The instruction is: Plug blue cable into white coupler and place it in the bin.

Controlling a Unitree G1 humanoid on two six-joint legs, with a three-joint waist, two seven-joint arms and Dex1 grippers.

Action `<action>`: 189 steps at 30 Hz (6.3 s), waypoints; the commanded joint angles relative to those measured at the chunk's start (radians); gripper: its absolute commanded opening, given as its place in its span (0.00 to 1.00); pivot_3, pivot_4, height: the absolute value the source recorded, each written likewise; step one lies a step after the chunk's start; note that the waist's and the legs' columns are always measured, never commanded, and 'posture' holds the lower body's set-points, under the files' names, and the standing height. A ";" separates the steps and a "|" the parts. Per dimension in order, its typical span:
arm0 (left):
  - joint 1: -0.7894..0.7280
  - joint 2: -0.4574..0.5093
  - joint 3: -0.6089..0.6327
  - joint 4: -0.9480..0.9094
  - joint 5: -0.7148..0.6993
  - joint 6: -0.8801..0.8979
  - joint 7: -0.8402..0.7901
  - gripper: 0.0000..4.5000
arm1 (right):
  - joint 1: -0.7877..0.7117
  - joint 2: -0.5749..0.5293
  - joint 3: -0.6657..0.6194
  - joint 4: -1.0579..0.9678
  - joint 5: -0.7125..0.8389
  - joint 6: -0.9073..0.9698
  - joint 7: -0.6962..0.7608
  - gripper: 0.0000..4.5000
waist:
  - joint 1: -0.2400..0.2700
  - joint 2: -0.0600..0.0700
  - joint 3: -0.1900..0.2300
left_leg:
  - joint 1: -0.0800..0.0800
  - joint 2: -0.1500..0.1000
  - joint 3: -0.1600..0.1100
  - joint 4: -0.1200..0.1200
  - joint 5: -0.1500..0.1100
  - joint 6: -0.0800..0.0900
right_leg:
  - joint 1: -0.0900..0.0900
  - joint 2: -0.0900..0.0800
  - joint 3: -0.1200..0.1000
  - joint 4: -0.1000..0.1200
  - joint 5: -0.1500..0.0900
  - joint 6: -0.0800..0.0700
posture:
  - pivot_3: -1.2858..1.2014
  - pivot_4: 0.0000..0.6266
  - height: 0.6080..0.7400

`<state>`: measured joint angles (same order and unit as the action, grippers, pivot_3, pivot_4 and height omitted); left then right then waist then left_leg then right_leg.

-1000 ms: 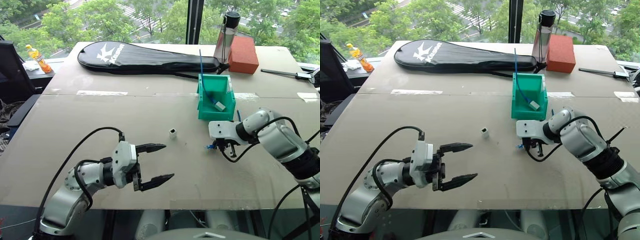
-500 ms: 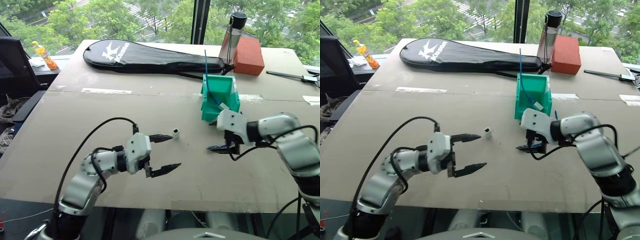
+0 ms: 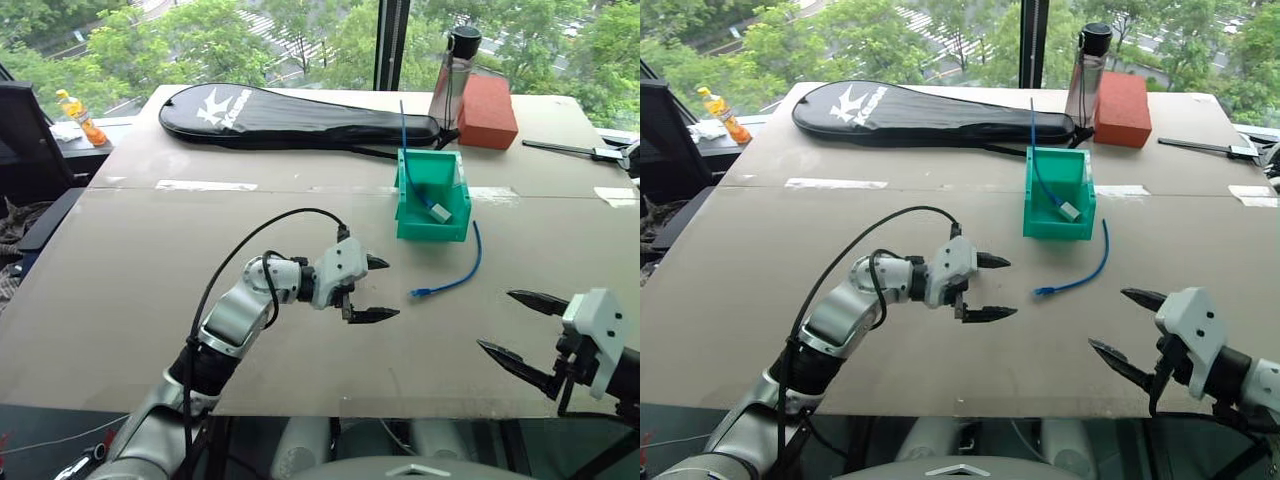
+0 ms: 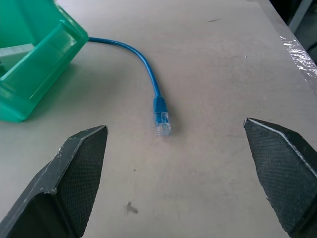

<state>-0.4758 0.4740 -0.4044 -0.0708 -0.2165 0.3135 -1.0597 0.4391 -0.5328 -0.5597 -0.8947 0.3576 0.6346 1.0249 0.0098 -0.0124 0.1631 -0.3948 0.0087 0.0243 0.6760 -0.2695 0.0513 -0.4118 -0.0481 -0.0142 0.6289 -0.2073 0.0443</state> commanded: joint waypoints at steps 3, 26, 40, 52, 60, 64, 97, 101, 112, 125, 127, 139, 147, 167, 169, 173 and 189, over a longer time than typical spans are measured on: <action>-0.091 -0.034 -0.066 0.051 0.086 0.015 -0.008 1.00 | 0.072 -0.001 -0.047 -0.040 0.043 -0.066 -0.061 0.99 | 0.005 0.000 0.000 | 0.000 0.000 0.000 0.000 0.000 0.000 | 0.000 0.000 0.000 0.000 -0.001 -0.001 | 0.52 0.24 1.00; -0.197 -0.132 -0.151 0.191 0.214 0.038 -0.027 0.55 | 0.271 0.017 -0.035 -0.089 0.088 -0.163 -0.215 1.00 | 0.007 0.000 0.000 | -0.002 0.000 -0.001 0.001 0.000 0.000 | 0.000 -0.001 0.000 -0.001 -0.002 -0.003 | 0.52 0.24 1.00; -0.197 -0.146 -0.136 0.223 0.219 -0.032 -0.056 0.01 | 0.303 -0.002 -0.009 -0.083 0.086 -0.196 -0.237 1.00 | 0.007 0.000 0.000 | -0.002 0.000 -0.001 0.001 0.000 0.000 | -0.001 -0.001 0.000 -0.001 -0.002 -0.003 | 0.52 0.24 1.00; -0.172 -0.175 0.068 0.132 0.070 -0.353 -0.021 0.01 | 0.076 0.028 0.034 -0.076 0.676 0.094 -0.631 1.00 | 0.007 0.000 0.000 | -0.003 0.001 -0.002 0.001 0.000 0.000 | -0.001 -0.003 0.001 -0.001 0.000 -0.007 | 0.52 0.24 1.00; -0.207 -0.202 0.109 0.168 0.113 -0.524 0.062 0.00 | -0.209 0.067 0.213 -0.012 1.046 0.042 -1.068 0.75 | 0.005 -0.001 0.000 | -0.004 -0.001 -0.002 0.003 0.000 0.000 | 0.000 -0.002 0.001 -0.001 0.001 -0.005 | 0.52 0.24 1.00; -0.209 -0.197 0.114 0.176 0.112 -0.561 0.073 0.00 | -0.311 0.087 0.282 0.033 1.075 0.009 -1.168 0.75 | 0.004 -0.001 0.000 | -0.004 -0.001 -0.002 0.003 0.000 0.000 | 0.000 -0.001 0.001 -0.001 0.003 -0.003 | 0.52 0.24 1.00; -0.185 -0.179 0.105 0.148 0.107 -0.629 0.095 0.00 | -0.471 0.146 0.427 0.153 1.089 -0.075 -1.205 0.00 | 0.004 -0.001 0.000 | -0.004 0.000 -0.001 0.003 0.000 0.001 | 0.000 -0.001 0.001 -0.001 0.003 -0.002 | 0.52 0.24 1.00; -0.178 -0.175 0.106 0.140 0.100 -0.623 0.090 0.00 | -0.474 0.145 0.422 0.152 1.101 -0.079 -1.205 0.00 | 0.004 -0.001 0.000 | -0.004 0.000 -0.001 0.003 0.000 0.001 | 0.000 -0.001 0.000 -0.001 0.003 -0.002 | 0.52 0.24 1.00; -0.048 -0.042 0.293 -0.041 -0.236 -0.027 0.109 0.68 | -0.476 0.091 0.390 0.181 1.096 -0.069 -1.158 0.00 | -0.008 -0.001 0.000 | -0.003 0.001 -0.001 0.003 0.000 0.001 | 0.000 0.000 0.001 0.000 0.003 -0.002 | 0.52 0.24 1.00; 0.189 0.046 0.332 -0.027 -0.182 0.022 0.128 0.68 | -0.483 0.088 0.414 0.213 1.034 -0.062 -1.085 0.00 | 0.001 0.000 0.000 | -0.003 0.001 0.001 0.002 0.000 0.001 | -0.001 -0.001 0.002 -0.001 0.003 -0.003 | 0.52 0.24 1.00; 0.204 0.050 0.314 -0.018 -0.158 -0.010 0.114 0.68 | -0.481 0.088 0.413 0.212 1.031 -0.061 -1.082 0.00 | 0.005 0.000 0.000 | -0.004 0.001 0.000 0.002 0.000 0.001 | -0.002 -0.001 0.002 -0.001 0.003 -0.003 | 0.52 0.24 1.00; 0.177 -0.059 0.239 0.136 0.012 -0.183 0.212 0.68 | -0.456 0.080 0.399 0.186 1.028 -0.066 -1.091 0.00 | 0.004 0.000 0.000 | -0.004 0.001 0.000 0.002 0.000 0.001 | -0.002 -0.002 0.002 -0.001 0.003 -0.003 | 0.52 0.24 1.00; 0.144 -0.086 0.237 0.227 0.049 -0.263 0.204 0.31 | -0.430 0.069 0.384 0.160 1.029 -0.070 -1.103 0.00 | 0.004 0.000 0.000 | -0.004 0.001 0.000 0.001 0.000 0.001 | -0.002 -0.002 0.002 -0.001 0.003 -0.003 | 0.52 0.24 1.00; -0.179 -0.221 0.117 0.579 0.075 -0.389 -0.114 0.09 | -0.628 -0.291 0.523 0.357 0.516 -0.031 -0.501 0.00 | 0.004 -0.001 0.000 | -0.005 -0.001 0.001 0.002 -0.001 0.002 | -0.001 -0.001 0.001 -0.002 0.003 -0.002 | 0.52 0.24 1.00; -0.208 -0.240 0.098 0.627 0.103 -0.412 -0.114 0.09 | -0.705 -0.304 0.578 0.429 0.446 -0.030 -0.435 0.00 | 0.000 -0.001 0.000 | -0.004 -0.001 0.000 0.002 -0.001 0.002 | -0.001 0.000 0.000 -0.002 0.003 -0.002 | 0.52 0.24 1.00; -0.238 -0.267 0.074 0.694 0.143 -0.445 -0.114 0.09 | -0.849 -0.307 0.724 0.583 0.275 -0.065 -0.273 0.00 | 0.002 -0.002 0.000 | -0.005 -0.001 0.000 0.002 -0.001 0.002 | -0.002 0.000 0.000 -0.002 0.003 -0.002 | 0.52 0.24 1.00; -0.227 -0.264 0.064 0.695 0.181 -0.470 -0.133 0.09 | -1.003 -0.188 0.829 0.748 0.106 -0.061 0.004 0.00 | 0.003 -0.002 0.000 | -0.006 -0.001 0.000 0.002 -0.001 0.002 | -0.003 -0.001 0.000 -0.001 0.003 -0.002 | 0.52 0.24 1.00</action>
<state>-0.7112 0.2100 -0.3354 0.6466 -0.0416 -0.1530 -1.1843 -0.5470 -0.7211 0.2764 -0.1249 0.4692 0.5709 1.0131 0.0131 -0.0139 0.1631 -0.4013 0.0081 0.0240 0.6785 -0.2705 0.0533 -0.4152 -0.0489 -0.0145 0.6277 -0.2039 0.0423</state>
